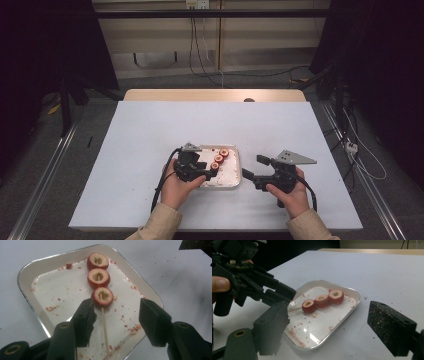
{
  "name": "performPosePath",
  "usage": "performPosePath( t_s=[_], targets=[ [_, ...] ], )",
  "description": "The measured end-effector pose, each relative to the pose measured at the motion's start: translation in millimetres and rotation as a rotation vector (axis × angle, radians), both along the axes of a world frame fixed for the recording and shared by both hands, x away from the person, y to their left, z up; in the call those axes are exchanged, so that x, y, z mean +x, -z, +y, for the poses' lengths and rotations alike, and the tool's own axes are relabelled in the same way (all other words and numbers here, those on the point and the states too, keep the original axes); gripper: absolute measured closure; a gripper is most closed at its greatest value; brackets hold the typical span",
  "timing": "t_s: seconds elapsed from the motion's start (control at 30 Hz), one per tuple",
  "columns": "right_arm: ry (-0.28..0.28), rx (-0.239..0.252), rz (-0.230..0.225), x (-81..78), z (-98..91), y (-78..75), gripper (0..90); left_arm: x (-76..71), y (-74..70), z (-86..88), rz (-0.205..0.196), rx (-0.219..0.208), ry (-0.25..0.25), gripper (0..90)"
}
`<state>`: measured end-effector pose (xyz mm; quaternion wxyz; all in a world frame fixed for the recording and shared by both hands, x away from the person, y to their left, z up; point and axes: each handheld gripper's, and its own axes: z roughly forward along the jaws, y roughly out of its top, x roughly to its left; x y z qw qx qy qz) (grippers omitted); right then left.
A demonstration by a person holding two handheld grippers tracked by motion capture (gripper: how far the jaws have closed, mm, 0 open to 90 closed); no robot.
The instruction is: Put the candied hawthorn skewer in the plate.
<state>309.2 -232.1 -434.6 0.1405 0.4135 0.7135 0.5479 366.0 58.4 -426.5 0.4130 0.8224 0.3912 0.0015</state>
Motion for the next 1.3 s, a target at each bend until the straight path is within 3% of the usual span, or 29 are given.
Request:
performPosePath(
  t_s=[0.57, 0.8, 1.3],
  targets=[
    [-0.007, -0.002, 0.009, -9.7, -11.5, 4.2, 14.5, -9.6, -7.0, 14.7, -0.055, -0.074, 0.098, 29.6],
    [0.001, -0.003, 0.010, -13.8, -20.1, 6.5, 14.4, -13.2, -6.3, 34.0, -0.079, -0.094, 0.081, 26.8],
    [0.024, -0.004, -0.003, -19.9, -37.6, 5.7, 13.5, -20.8, -3.2, 72.8, -0.141, -0.087, 0.057, 21.2]
  ],
)
